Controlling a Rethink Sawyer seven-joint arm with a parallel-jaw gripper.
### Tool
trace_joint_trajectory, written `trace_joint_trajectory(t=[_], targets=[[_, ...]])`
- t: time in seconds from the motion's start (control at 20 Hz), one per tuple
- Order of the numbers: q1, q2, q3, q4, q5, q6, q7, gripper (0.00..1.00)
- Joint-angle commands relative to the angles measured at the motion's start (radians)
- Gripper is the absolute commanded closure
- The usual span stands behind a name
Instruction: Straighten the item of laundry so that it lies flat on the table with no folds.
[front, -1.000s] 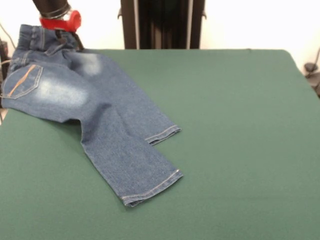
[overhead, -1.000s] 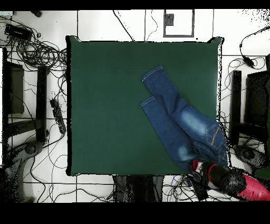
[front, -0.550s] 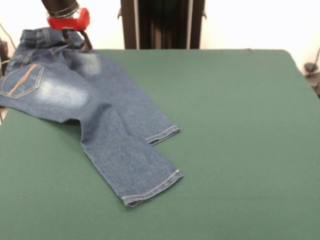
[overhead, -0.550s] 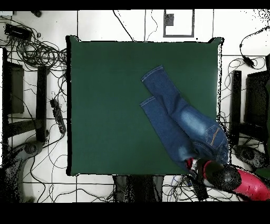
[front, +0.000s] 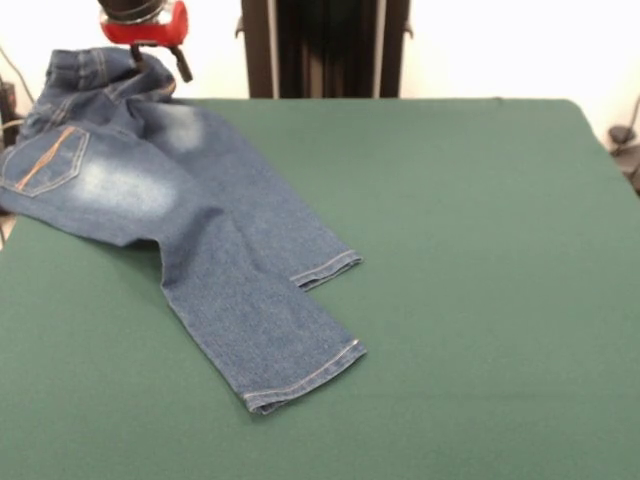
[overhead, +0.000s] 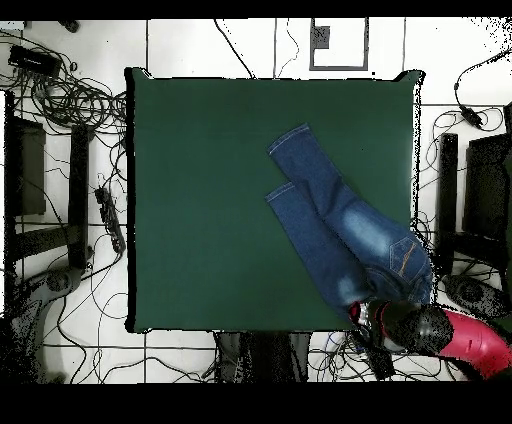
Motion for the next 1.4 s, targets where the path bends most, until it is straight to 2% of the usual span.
trace_joint_trajectory(t=[0.05,0.45,0.7,1.1,1.4], targets=[[0.089,-0.025,0.102,0.001,0.006,0.158,-0.183,0.0],[0.201,-0.037,-0.007,-0.075,-0.11,0.307,-0.144,0.0],[0.284,0.013,-0.089,-0.141,-0.249,0.331,-0.049,0.0],[0.356,0.009,-0.182,-0.173,-0.339,0.396,-0.02,0.0],[0.393,0.01,-0.222,-0.19,-0.345,0.423,-0.011,0.0]])
